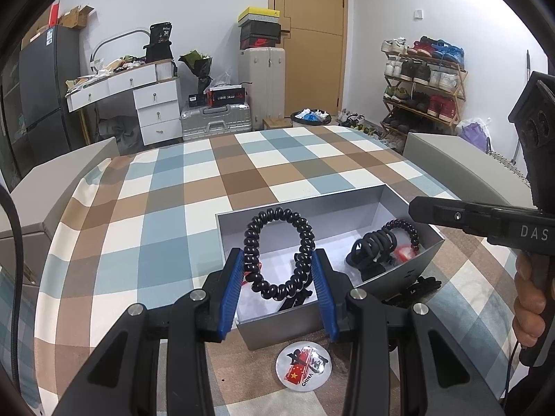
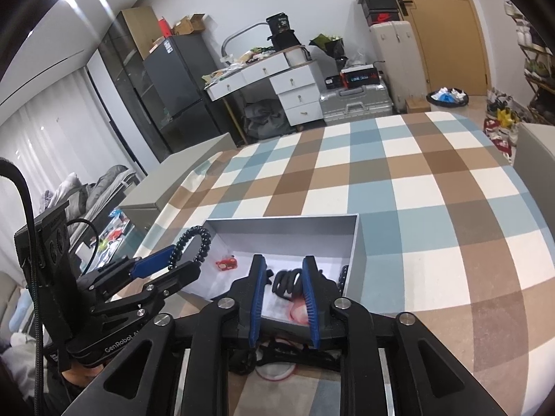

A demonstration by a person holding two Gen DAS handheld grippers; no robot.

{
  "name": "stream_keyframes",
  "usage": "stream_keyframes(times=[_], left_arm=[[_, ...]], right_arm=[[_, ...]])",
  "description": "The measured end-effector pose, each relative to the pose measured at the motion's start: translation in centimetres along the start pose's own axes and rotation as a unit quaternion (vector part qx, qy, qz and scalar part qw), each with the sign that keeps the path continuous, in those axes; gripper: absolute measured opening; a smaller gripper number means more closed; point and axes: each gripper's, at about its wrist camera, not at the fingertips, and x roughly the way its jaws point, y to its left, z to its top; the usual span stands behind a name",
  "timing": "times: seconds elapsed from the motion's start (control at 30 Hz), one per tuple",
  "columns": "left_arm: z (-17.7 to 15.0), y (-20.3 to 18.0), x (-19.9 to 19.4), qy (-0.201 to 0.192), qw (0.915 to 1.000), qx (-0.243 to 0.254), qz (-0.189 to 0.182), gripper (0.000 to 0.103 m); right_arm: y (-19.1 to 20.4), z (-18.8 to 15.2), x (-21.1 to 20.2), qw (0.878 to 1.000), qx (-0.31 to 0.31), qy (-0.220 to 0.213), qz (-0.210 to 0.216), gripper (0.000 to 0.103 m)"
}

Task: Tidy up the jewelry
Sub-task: 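Open both grippers to drop the bracelet and clear item into the box, then move the left gripper to the white round badge while the right gripper approaches the black toothed headband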

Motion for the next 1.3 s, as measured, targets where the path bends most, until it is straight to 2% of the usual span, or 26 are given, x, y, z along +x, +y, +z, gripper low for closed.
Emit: stream_keyframes(times=[0.1, 0.27, 0.33, 0.4, 0.43, 0.53, 0.63, 0.83, 1.0, 1.13, 1.3], left_arm=[[0.0, 0.0, -0.1, -0.003, 1.0000, 0.000, -0.001, 0.035], [0.3, 0.2, -0.5, -0.005, 0.9998, -0.010, -0.014, 0.047], [0.4, 0.3, -0.9, -0.009, 0.9997, -0.017, -0.016, 0.066], [0.5, 0.6, -1.5, -0.020, 0.9992, -0.028, -0.020, 0.078], [0.6, 0.8, -1.9, -0.023, 0.9988, -0.034, -0.028, 0.083], [0.6, 0.9, -2.9, -0.025, 0.9981, -0.040, -0.041, 0.085], [0.0, 0.9, -3.8, -0.034, 0.9985, -0.036, -0.021, 0.087], [-1.6, 1.0, -4.1, -0.022, 0.9988, -0.043, -0.008, 0.088], [-3.0, 0.5, -3.7, -0.013, 0.9996, -0.026, 0.006, 0.088], [-3.9, 0.0, -2.7, 0.016, 0.9996, -0.006, 0.024, 0.088], [-4.6, -0.1, -2.1, 0.033, 0.9993, -0.007, 0.016, 0.088]], right_arm=[[0.1, 0.1, -0.3, 1.000, -0.001, -0.003, 0.002, 0.027], [0.2, 0.3, -1.1, 1.000, 0.002, -0.013, 0.006, 0.048], [0.1, 0.4, -1.4, 1.000, 0.005, -0.014, 0.009, 0.064], [0.0, 0.4, -1.7, 1.000, 0.007, -0.016, 0.009, 0.071], [-0.1, 0.4, -1.8, 1.000, 0.008, -0.016, 0.009, 0.078], [-0.2, 0.2, -2.1, 1.000, 0.003, -0.004, 0.007, 0.095], [-0.2, -0.7, -2.6, 1.000, -0.011, 0.001, -0.005, 0.100], [-0.2, -3.2, -2.4, 0.998, -0.042, 0.027, -0.034, 0.100], [-0.7, -4.8, -1.7, 0.996, -0.049, 0.053, -0.048, 0.100], [-1.1, -5.4, -1.1, 0.994, -0.053, 0.070, -0.071, 0.100], [-1.0, -5.9, -0.3, 0.989, -0.068, 0.090, -0.091, 0.098]])
